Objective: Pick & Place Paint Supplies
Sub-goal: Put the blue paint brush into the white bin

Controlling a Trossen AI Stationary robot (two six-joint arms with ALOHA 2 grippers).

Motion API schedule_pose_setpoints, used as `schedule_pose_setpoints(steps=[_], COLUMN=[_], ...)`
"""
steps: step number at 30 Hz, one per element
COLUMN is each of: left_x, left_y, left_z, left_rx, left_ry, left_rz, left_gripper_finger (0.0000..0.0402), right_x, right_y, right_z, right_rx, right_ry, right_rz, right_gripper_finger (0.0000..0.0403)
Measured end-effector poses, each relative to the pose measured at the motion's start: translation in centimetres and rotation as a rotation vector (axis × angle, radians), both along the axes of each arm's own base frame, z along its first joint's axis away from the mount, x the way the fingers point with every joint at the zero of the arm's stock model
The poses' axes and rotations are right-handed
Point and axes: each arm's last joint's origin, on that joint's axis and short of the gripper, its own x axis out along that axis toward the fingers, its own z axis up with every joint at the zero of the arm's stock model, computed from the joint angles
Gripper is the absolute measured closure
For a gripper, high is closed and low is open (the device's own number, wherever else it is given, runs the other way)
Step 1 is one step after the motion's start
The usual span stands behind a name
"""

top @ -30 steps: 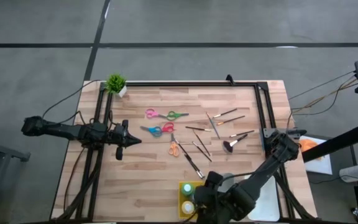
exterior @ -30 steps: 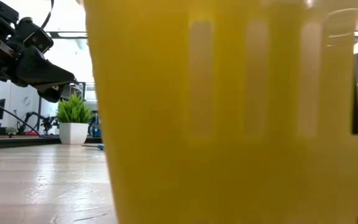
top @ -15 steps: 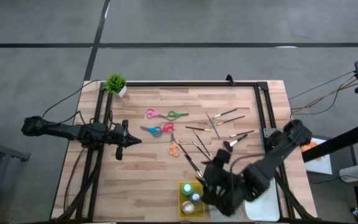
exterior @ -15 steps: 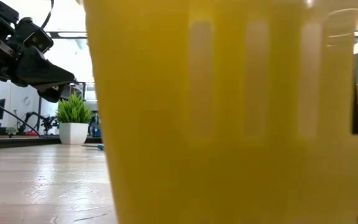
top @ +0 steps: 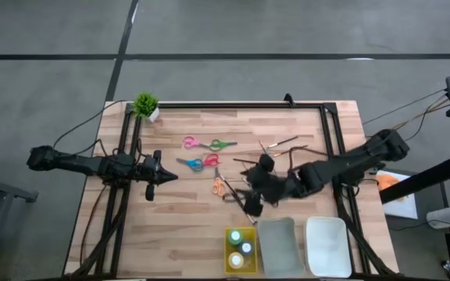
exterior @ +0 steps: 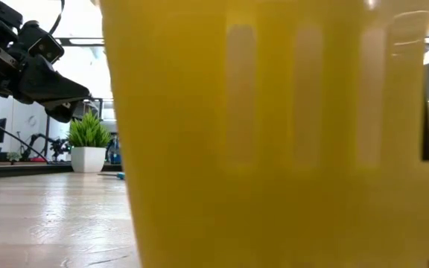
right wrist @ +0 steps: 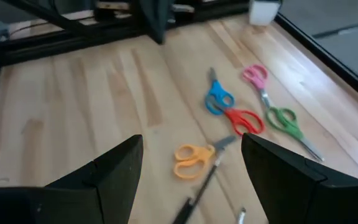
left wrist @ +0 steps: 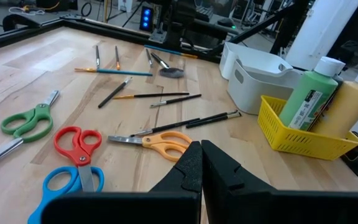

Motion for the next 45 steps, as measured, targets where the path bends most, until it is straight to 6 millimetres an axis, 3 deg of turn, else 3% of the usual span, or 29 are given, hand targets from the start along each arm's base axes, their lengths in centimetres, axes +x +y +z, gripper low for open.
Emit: schedule_pose_setpoints(steps=[9,14,19,27,37,45], left_x=[0.0,0.0,0.0,0.0,0.0,0.0], left_y=[0.0,0.0,0.0,0.0,0.0,0.0], left_z=[0.0,0.0,0.0,0.0,0.0,0.0], left_rx=[0.0,0.0,0.0,0.0,0.0,0.0], left_ry=[0.0,0.0,0.0,0.0,0.0,-0.001], left_rz=[0.0,0.0,0.0,0.0,0.0,0.0], left_gripper_finger=[0.0401,0.0401,0.0401,0.0401,0.0401,0.0401], right_x=[-3.4,-5.8,-8.3,-8.8,-6.2,-5.3], right_y=[-6.7,-10.3,-12.7,-13.7,-14.4,-14.8], right_z=[-2.2,-2.7,-4.1,-7.2,-10.3,-13.2], right_rx=[0.052,0.112,0.174,0.258,0.299,0.389], right_ry=[0.069,0.044,0.146,0.2,0.357,0.486], right_rz=[-0.077,-0.24,-0.416,-0.568,-0.598,-0.626], right_gripper_finger=[0.0131,0.0131,0.0131,0.0131,0.0131,0.0131])
